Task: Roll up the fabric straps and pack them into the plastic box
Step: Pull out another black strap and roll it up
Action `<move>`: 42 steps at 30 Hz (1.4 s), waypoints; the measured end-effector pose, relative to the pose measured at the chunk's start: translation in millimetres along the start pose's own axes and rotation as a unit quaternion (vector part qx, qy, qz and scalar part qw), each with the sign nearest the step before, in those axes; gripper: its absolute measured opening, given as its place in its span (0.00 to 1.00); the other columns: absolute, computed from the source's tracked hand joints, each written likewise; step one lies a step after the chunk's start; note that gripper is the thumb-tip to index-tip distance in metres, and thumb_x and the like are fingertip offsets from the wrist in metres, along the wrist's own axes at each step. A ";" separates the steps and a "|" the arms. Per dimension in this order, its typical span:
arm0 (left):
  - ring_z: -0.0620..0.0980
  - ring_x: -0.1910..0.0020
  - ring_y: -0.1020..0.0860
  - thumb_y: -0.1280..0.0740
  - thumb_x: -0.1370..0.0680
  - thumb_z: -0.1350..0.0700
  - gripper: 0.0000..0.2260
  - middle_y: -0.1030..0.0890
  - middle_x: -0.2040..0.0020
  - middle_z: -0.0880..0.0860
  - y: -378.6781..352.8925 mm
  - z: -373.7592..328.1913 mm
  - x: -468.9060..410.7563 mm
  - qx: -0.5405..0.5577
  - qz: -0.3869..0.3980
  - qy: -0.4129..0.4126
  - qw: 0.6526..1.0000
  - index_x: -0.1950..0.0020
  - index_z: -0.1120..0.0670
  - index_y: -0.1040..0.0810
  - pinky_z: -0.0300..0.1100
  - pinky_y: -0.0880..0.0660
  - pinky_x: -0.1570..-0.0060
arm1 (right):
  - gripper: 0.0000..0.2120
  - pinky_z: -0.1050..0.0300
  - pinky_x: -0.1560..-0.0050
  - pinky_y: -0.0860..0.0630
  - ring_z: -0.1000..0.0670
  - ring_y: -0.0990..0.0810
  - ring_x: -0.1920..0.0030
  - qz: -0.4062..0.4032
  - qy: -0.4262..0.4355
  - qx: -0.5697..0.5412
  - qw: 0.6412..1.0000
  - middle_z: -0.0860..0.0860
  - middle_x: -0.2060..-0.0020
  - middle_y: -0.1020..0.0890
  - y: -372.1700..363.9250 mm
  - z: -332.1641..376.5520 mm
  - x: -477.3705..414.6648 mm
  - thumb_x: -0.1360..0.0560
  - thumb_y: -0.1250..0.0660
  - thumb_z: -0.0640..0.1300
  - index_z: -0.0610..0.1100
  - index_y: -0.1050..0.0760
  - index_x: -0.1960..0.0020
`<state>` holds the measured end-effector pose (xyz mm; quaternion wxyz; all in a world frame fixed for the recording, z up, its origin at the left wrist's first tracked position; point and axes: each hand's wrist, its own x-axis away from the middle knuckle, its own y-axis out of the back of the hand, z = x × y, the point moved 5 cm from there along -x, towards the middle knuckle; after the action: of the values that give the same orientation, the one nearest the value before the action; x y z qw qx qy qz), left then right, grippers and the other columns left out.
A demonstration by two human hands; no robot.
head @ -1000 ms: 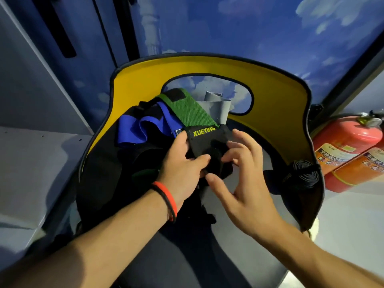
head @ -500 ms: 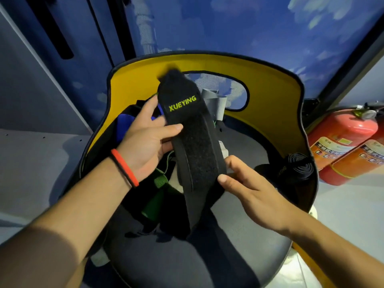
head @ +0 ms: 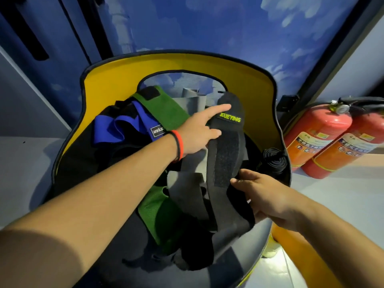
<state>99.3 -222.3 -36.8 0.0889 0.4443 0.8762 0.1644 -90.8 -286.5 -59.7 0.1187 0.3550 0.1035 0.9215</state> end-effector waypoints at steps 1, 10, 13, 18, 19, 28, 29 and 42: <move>0.43 0.42 0.31 0.37 0.20 0.70 0.30 0.33 0.25 0.44 -10.1 9.2 -11.6 -0.022 0.023 0.009 0.999 0.23 0.45 0.33 0.25 0.31 0.52 | 0.09 0.43 0.58 0.16 0.38 0.15 0.53 -0.022 -0.008 0.003 1.000 0.37 0.45 0.18 6.0 -4.6 -3.9 0.16 0.38 0.49 0.47 0.24 0.40; 0.59 0.21 0.42 0.35 0.19 0.60 0.30 0.42 0.18 0.55 -62.8 77.7 -47.6 -0.332 0.112 0.054 0.935 0.19 0.44 0.41 0.55 0.42 0.23 | 0.09 0.37 0.57 0.16 0.36 0.15 0.60 -0.107 -0.016 0.123 0.987 0.37 0.57 0.19 12.3 -22.3 -38.3 0.17 0.43 0.43 0.39 0.28 0.47; 0.61 0.24 0.37 0.35 0.18 0.52 0.29 0.39 0.20 0.55 -54.2 61.0 -47.1 -0.373 0.082 0.040 0.923 0.19 0.41 0.42 0.58 0.36 0.28 | 0.09 0.43 0.53 0.20 0.37 0.18 0.57 -0.128 0.004 0.230 0.965 0.40 0.54 0.20 9.7 -24.8 -46.9 0.17 0.42 0.49 0.42 0.33 0.49; 0.49 0.44 0.22 0.33 0.21 0.53 0.07 0.19 0.44 0.46 -16.4 10.9 6.0 -0.338 0.021 -0.066 0.939 0.46 0.46 0.18 0.48 0.26 0.42 | 0.15 0.48 0.61 0.28 0.35 0.19 0.54 -0.221 0.128 0.430 0.866 0.43 0.54 0.18 7.1 -6.2 -28.3 0.19 0.40 0.55 0.46 0.39 0.41; 0.45 0.46 0.21 0.33 0.21 0.54 0.06 0.19 0.48 0.44 -7.6 6.2 24.3 -0.332 0.037 -0.060 0.940 0.49 0.45 0.17 0.45 0.26 0.43 | 0.15 0.48 0.61 0.27 0.36 0.19 0.54 -0.226 0.162 0.455 0.846 0.45 0.54 0.19 5.2 1.3 -20.2 0.20 0.39 0.56 0.47 0.37 0.41; 0.40 0.52 0.26 0.32 0.33 0.28 0.19 0.27 0.52 0.39 -12.3 -24.5 187.3 -0.364 0.080 -0.025 0.928 0.60 0.42 0.25 0.38 0.29 0.52 | 0.27 0.62 0.28 0.37 0.53 0.30 0.31 0.116 0.376 0.362 0.845 0.51 0.33 0.27 -34.7 8.9 6.3 0.28 0.33 0.36 0.51 0.23 0.30; 0.40 0.54 0.29 0.30 0.33 0.29 0.19 0.29 0.52 0.40 -21.1 -20.9 194.8 -0.403 0.088 -0.051 0.910 0.60 0.42 0.28 0.38 0.30 0.53 | 0.25 0.57 0.27 0.37 0.53 0.32 0.29 0.128 0.384 0.363 0.839 0.52 0.31 0.28 -39.2 8.4 5.2 0.26 0.33 0.37 0.52 0.22 0.32; 0.53 0.51 0.26 0.24 0.30 0.50 0.21 0.25 0.48 0.48 -39.3 -0.6 190.6 -0.494 -0.022 -0.127 0.860 0.38 0.50 0.22 0.52 0.27 0.52 | 0.08 0.65 0.55 0.29 0.59 0.22 0.58 0.048 0.317 0.302 0.898 0.60 0.59 0.20 -35.0 16.8 -25.2 0.18 0.34 0.50 0.48 0.19 0.49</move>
<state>-42.6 -90.1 -52.4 0.4110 0.3403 0.6706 0.5154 -56.2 -258.8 -73.0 -0.0776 0.0671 0.3923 0.9141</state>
